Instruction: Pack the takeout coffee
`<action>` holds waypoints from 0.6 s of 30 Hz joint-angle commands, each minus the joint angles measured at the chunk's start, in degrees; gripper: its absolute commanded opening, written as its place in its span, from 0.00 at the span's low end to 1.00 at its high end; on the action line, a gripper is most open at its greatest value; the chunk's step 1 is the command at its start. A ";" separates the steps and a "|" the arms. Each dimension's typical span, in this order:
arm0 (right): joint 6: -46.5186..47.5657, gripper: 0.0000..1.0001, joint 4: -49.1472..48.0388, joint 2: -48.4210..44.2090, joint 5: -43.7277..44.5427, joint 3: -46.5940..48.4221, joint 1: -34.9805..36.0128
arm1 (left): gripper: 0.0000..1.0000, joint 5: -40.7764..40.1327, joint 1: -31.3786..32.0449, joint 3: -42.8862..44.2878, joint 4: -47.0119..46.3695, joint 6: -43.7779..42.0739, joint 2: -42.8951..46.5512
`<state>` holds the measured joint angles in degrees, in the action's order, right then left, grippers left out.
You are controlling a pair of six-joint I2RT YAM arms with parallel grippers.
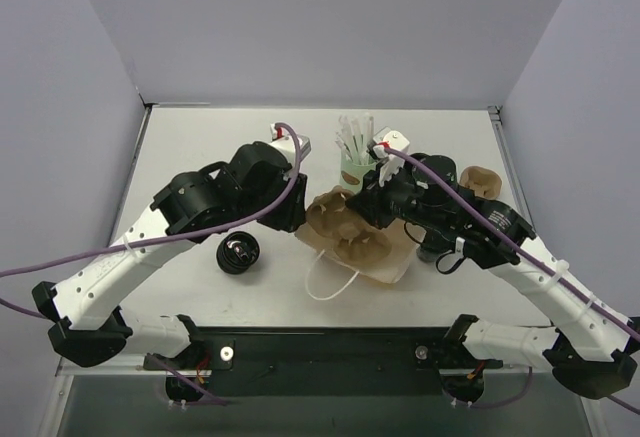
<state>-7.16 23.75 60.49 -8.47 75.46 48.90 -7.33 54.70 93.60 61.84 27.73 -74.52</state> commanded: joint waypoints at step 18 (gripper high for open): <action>-1.28 0.00 0.86 3.67 -11.56 6.10 -8.38 | 0.57 7.94 -1.79 9.85 -14.38 -20.52 -0.45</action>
<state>-8.43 24.73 64.25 -16.08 79.66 41.69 -4.82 53.47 104.90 54.11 12.53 -73.95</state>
